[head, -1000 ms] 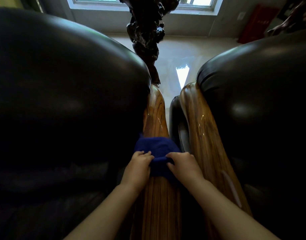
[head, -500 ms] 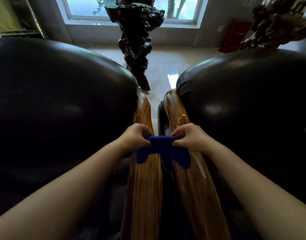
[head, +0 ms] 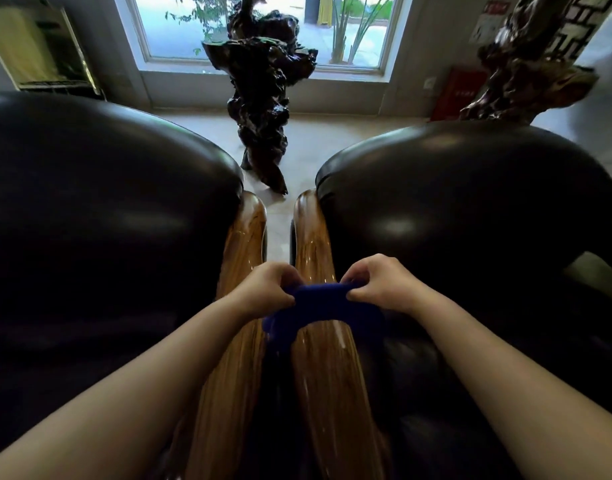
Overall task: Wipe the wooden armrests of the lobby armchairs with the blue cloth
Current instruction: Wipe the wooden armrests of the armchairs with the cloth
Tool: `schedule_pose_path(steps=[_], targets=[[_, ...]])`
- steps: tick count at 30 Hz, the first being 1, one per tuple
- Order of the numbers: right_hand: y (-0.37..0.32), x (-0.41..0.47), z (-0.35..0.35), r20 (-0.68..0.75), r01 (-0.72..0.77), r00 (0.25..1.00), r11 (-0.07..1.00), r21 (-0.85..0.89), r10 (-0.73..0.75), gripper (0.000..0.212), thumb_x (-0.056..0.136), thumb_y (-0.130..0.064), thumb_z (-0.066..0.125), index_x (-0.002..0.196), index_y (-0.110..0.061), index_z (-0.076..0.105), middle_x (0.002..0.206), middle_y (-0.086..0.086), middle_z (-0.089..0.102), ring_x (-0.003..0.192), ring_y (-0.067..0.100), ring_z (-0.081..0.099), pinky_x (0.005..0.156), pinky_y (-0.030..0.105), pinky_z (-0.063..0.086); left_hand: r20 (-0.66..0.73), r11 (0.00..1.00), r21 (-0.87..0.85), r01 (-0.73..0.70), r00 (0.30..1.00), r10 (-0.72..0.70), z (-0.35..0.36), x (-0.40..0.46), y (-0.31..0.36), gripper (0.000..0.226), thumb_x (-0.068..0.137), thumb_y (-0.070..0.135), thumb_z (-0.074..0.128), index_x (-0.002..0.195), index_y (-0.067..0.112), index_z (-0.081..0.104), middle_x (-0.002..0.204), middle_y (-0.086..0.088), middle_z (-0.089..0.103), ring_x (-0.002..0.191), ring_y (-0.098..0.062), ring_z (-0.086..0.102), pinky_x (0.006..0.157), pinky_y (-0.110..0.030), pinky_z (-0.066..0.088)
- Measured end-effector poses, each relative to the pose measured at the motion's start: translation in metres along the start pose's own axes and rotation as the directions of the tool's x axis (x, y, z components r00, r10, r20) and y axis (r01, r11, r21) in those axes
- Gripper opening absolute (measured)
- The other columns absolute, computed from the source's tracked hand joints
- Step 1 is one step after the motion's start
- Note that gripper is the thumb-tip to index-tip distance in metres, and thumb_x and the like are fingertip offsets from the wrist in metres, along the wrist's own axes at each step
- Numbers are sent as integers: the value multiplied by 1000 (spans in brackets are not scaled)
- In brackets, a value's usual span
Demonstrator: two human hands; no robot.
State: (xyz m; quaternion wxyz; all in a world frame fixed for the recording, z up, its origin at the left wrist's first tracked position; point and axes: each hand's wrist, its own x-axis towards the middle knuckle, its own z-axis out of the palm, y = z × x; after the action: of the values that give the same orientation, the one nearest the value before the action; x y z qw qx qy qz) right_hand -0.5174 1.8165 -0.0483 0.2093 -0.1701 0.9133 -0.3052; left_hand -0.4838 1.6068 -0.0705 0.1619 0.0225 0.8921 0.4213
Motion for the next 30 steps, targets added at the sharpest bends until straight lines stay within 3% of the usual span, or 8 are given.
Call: schedule_pose_path(steps=[4,9,12,13,15,18,21,30], targets=[[40,-18,13,-15,25,1000,999,25,-25,20,78,-15,68,95,-25,66,93,-8,63,87,7,60,68,19,48,-67,997,71,-18,997,23,47,-7,4,25,78,4,63,96,21,62,94,6,62,88,-6,60,66,-18,48],[103,-24,64,-31,28,999,1000,-13,-28,19,78,-17,67,88,-33,62,83,-16,56,79,1,57,62,13,41,-65,987,147,-71,995,82,114,-10,-23,22,81,7,62,95,23,61,95,12,59,94,-7,60,76,-21,50],[145,-26,113,-52,12,999,1000,23,-10,28,80,-21,65,105,-32,60,101,-15,59,100,9,59,76,16,44,-65,968,236,-84,993,102,154,-6,-58,28,82,14,60,108,26,59,108,12,59,110,-7,53,93,-25,47],[160,-28,133,-67,-8,998,1000,6,8,39,83,-26,62,121,-30,54,121,-11,55,119,14,50,92,22,42,-105,968,244,-66,990,94,168,-6,-71,39,83,17,59,121,27,52,125,9,55,123,-8,46,105,-28,40],[183,-35,169,-150,-53,988,996,-69,42,59,92,-39,46,144,-29,21,153,-10,17,143,13,8,113,35,16,-257,967,254,-3,964,71,196,-8,-93,60,88,28,52,141,31,24,153,11,22,144,-6,11,116,-30,15],[199,-38,217,-210,-109,974,990,-94,87,64,94,-48,22,138,-35,-22,149,-15,-28,135,1,-29,114,37,-8,-361,945,312,96,932,24,239,-10,-117,61,93,44,22,139,34,-17,153,13,-21,137,2,-27,116,-32,-8],[201,-28,251,-284,-176,948,981,-81,146,68,92,-52,16,133,-33,-34,146,-10,-36,137,7,-29,116,39,-7,-379,938,305,163,925,-37,277,-2,-135,59,86,48,3,135,32,-27,148,12,-33,135,0,-32,117,-36,-11],[199,26,242,-454,-101,887,995,-22,80,67,88,-50,19,141,-24,-13,153,-2,-10,143,12,-5,117,38,16,-562,954,201,222,824,-74,279,47,-136,62,91,37,20,142,21,-10,154,1,-10,144,-18,-6,117,-47,5]])
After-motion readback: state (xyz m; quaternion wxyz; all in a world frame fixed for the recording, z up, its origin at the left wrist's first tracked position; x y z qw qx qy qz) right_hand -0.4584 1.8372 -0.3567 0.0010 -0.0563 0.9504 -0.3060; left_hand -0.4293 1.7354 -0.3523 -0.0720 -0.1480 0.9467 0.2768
